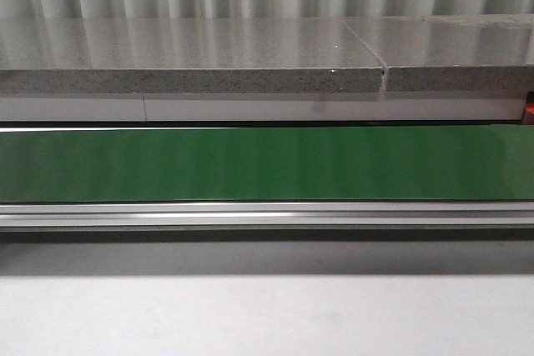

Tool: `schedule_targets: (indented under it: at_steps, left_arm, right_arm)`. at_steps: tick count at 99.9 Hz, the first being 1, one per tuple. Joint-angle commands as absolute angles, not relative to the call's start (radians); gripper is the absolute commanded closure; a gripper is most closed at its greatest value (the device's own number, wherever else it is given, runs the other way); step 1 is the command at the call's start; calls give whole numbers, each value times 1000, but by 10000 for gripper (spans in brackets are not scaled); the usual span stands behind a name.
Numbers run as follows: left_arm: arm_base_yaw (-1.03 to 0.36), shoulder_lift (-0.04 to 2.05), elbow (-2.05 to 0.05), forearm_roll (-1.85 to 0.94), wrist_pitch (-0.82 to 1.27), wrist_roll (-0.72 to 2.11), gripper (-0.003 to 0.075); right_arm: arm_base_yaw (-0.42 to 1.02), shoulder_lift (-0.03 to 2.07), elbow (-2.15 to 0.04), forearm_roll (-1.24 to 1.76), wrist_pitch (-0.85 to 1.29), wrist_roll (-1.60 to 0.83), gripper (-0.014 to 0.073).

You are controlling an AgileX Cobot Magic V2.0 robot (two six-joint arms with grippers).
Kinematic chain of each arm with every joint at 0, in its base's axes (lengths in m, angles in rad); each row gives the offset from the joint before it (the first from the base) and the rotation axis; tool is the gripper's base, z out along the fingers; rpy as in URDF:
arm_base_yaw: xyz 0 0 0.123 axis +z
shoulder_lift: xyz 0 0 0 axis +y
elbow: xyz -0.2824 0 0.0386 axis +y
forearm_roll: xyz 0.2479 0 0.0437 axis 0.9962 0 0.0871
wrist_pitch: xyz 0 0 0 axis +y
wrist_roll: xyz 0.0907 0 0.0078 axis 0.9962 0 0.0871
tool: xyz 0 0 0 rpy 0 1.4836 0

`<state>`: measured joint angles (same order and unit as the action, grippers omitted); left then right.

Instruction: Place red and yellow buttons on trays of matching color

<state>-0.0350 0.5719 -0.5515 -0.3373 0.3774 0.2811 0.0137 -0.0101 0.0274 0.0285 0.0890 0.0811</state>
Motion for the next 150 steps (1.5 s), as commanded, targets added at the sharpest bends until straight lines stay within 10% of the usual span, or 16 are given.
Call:
schedule_targets:
  at_steps: [1,150]
  left_arm:
    - [-43,571,-581,-352,308,280,740]
    - [-99,125,-73,126,-74,-150,740]
  right_arm:
    - [14,-9,29,15,6,84,661]
    - [14,-9,29,15,6,84,661]
